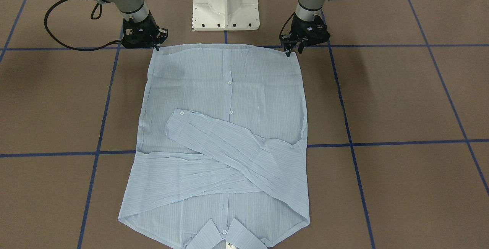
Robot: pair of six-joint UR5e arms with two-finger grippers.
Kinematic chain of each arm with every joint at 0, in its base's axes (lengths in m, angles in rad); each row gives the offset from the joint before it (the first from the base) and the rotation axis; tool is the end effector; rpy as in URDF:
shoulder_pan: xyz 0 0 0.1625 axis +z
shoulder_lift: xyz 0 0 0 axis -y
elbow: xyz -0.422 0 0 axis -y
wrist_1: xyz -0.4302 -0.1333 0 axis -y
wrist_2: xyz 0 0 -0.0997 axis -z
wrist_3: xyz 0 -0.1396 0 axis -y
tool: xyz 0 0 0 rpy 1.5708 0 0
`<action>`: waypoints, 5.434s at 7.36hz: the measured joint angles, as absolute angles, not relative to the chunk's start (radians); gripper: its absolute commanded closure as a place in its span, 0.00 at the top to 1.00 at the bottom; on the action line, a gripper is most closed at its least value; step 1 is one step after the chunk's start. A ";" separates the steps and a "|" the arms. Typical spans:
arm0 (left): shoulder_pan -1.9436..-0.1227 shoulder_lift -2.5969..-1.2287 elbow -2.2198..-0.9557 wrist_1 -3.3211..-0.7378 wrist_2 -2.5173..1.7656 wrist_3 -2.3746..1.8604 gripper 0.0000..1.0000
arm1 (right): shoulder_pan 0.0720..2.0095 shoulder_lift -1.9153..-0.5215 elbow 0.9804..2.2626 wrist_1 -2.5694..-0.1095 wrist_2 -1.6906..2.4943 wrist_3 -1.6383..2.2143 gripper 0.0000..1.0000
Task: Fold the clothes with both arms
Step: 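Lower both grippers to the hem corners nearest the robot and grasp, then lift the hem with both grippers and fold it toward the collar, then lay the hem down near the collar and open both grippers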
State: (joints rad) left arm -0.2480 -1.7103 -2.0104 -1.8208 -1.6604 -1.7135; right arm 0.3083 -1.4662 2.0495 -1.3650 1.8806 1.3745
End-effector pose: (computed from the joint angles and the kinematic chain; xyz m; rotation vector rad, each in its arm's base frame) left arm 0.5409 -0.2616 0.3654 -0.0409 0.8359 -0.3306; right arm -0.5134 -0.2587 0.3682 -0.0888 -0.8306 -0.0168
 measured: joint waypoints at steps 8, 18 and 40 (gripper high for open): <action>-0.264 -1.734 -2.005 -1.810 -1.664 -1.713 0.00 | 0.317 -1.468 2.048 -1.367 1.880 1.374 0.00; -0.558 -1.792 -2.069 -1.783 -1.858 -1.501 0.00 | 0.618 -1.393 2.065 -1.367 2.137 1.358 0.00; -0.904 -2.396 -1.033 -2.262 -1.922 -1.274 0.00 | 1.029 -0.804 1.076 -1.164 2.244 1.166 0.00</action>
State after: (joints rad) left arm -0.9035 -2.3956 -1.0332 -2.2619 -1.9221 -1.2742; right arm 1.0294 -0.8044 1.0762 -1.1635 2.2436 1.1661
